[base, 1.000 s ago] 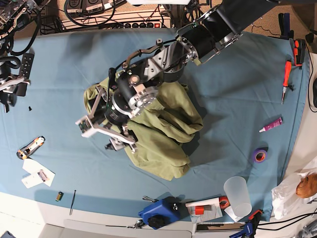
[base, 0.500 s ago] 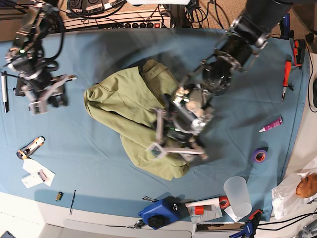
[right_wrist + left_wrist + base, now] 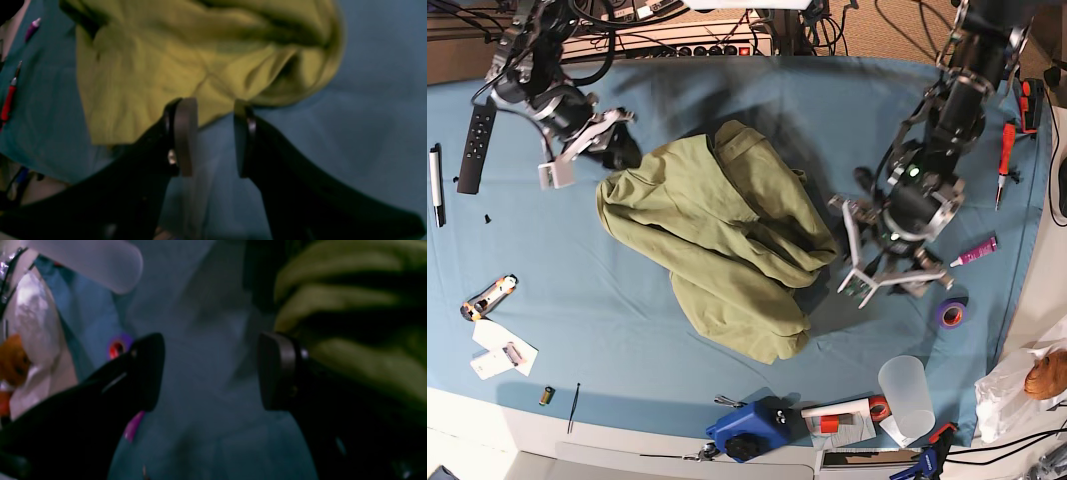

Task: Layout the t-shirt on the table in an organized manner, then fold the t-shirt properly
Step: 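Grasp the t-shirt edges with both grippers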

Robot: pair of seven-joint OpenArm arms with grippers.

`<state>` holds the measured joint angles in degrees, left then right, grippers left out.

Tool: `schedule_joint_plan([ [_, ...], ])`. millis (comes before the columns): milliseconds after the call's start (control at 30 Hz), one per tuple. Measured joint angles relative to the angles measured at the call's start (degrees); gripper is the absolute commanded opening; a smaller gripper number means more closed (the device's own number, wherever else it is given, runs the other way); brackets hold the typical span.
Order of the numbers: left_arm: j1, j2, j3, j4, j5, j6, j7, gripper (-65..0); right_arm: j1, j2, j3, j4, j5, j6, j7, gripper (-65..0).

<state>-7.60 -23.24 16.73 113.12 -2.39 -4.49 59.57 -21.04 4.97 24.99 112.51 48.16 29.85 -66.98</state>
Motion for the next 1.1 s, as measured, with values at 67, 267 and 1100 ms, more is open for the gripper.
schedule_joint_plan([
  [67,1.5,-1.5,-0.8,0.9,0.2,0.0,0.0,-24.3,-0.3,-1.0,0.0,0.0,-0.1,0.0,0.2,-45.9],
  [267,3.3,-1.9,-1.0,1.3,0.2,0.0,0.0,-24.3,-0.3,-1.3,0.0,0.0,-4.8,0.0,1.2,-45.9],
  [1100,5.0,-1.9,-1.1,1.3,0.2,0.0,-0.6,-24.2,1.9,-5.8,0.0,-1.2,-1.0,-2.0,1.4,-35.2],
])
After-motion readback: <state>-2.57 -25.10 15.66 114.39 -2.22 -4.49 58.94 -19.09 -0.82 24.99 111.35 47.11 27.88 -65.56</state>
